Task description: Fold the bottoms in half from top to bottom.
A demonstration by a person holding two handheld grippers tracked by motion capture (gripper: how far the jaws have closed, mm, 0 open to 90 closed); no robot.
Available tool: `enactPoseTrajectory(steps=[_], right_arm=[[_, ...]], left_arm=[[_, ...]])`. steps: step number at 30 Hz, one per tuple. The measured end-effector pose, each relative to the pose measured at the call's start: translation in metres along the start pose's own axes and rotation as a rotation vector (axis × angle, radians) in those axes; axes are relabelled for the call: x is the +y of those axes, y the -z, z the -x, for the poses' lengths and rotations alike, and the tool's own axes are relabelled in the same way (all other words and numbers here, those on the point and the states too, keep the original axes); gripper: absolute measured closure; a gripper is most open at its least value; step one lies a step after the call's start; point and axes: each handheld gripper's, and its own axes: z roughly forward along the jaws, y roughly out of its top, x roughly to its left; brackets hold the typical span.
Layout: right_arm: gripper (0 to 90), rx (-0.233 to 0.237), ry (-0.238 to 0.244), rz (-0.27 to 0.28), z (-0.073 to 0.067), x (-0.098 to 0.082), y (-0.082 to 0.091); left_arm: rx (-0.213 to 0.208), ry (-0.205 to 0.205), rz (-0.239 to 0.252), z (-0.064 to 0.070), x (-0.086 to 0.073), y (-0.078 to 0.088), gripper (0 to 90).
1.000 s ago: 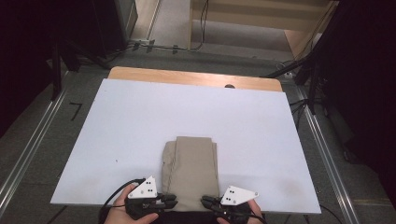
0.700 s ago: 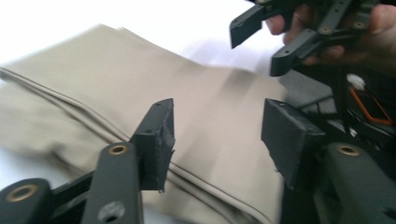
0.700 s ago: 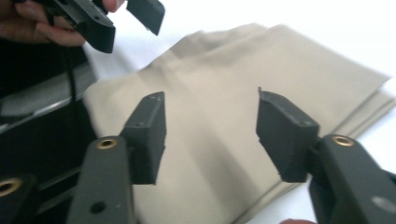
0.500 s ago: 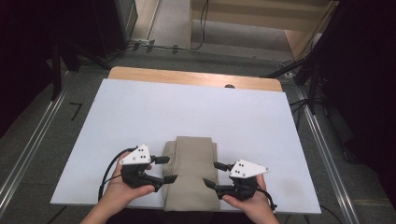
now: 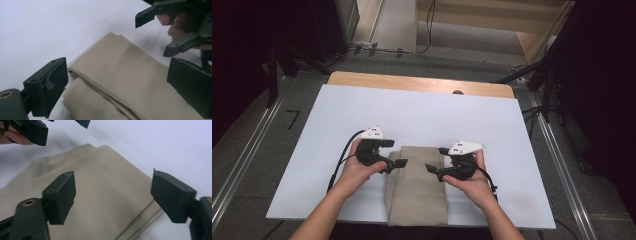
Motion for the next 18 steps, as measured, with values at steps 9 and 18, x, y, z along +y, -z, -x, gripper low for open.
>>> enactPoseTrajectory(steps=[9, 18], right_arm=[[19.0, -0.036, -0.099, -0.065, 0.031, 0.001, -0.030], [47.5, -0.029, -0.110, -0.142, 0.039, -0.008, -0.034]], left_arm=[[0.024, 0.051, -0.105, -0.025, -0.010, -0.023, 18.8], [0.044, 0.085, -0.129, -0.023, -0.015, -0.020, 45.3]])
